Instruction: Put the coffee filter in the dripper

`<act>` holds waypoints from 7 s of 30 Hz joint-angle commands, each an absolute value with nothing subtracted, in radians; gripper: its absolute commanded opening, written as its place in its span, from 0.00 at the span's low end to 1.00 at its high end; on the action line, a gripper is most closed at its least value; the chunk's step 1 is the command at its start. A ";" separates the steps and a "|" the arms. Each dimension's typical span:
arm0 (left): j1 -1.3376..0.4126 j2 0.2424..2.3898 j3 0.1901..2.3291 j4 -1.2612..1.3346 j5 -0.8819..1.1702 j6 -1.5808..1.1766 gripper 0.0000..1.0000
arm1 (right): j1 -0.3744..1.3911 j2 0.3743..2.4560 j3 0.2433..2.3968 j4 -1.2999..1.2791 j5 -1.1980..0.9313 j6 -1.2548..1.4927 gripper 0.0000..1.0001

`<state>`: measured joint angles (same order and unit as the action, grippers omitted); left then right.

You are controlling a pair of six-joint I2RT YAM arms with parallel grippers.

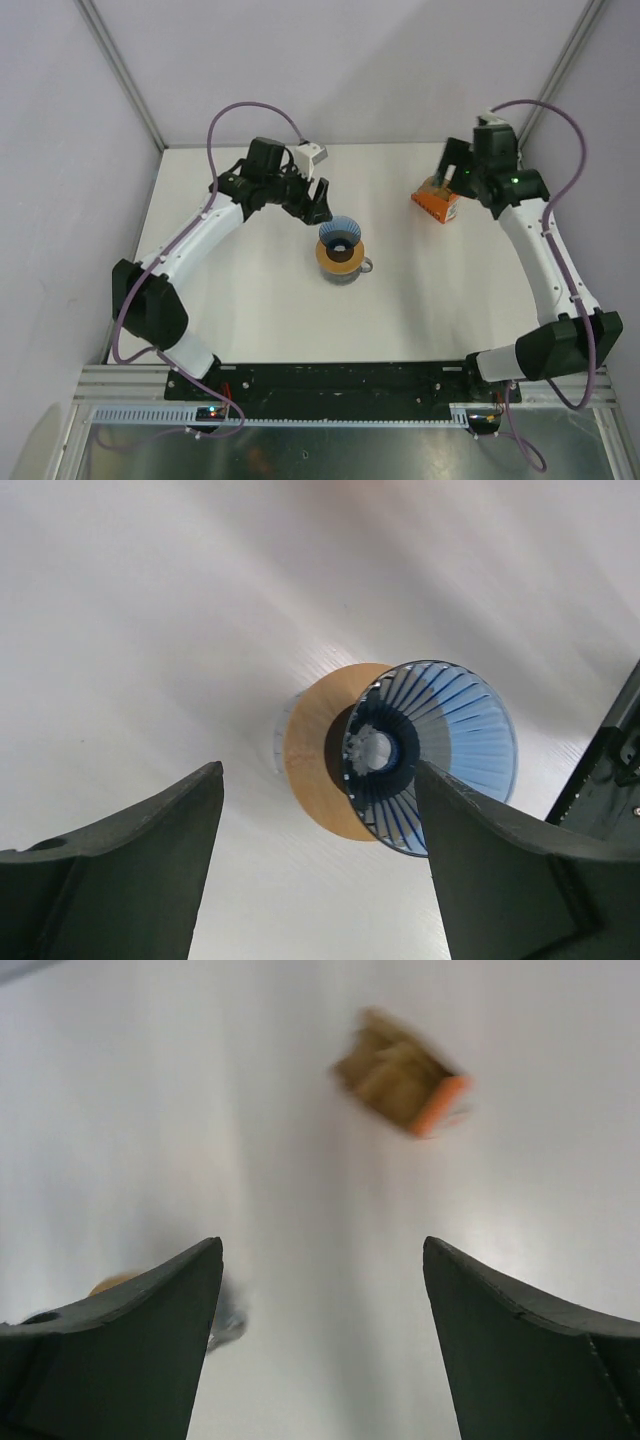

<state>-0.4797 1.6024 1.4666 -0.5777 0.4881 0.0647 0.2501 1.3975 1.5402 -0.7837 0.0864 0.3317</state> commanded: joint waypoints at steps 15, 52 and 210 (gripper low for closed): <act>-0.437 1.577 1.486 -0.569 0.462 0.092 0.81 | -0.026 1.646 1.482 -0.568 0.134 0.402 0.68; -0.390 1.631 1.487 -0.568 0.434 0.108 0.81 | 0.054 2.023 1.940 -0.732 -0.095 -0.426 0.48; -0.531 1.323 1.683 -1.033 0.763 0.639 0.50 | 0.761 1.252 1.623 -0.713 -0.596 -0.638 0.00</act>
<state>-0.5045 1.3125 1.6985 -1.0344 0.7891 0.6140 0.7521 1.2530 1.6009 -0.7357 -0.5873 -0.6262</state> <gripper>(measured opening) 0.512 0.009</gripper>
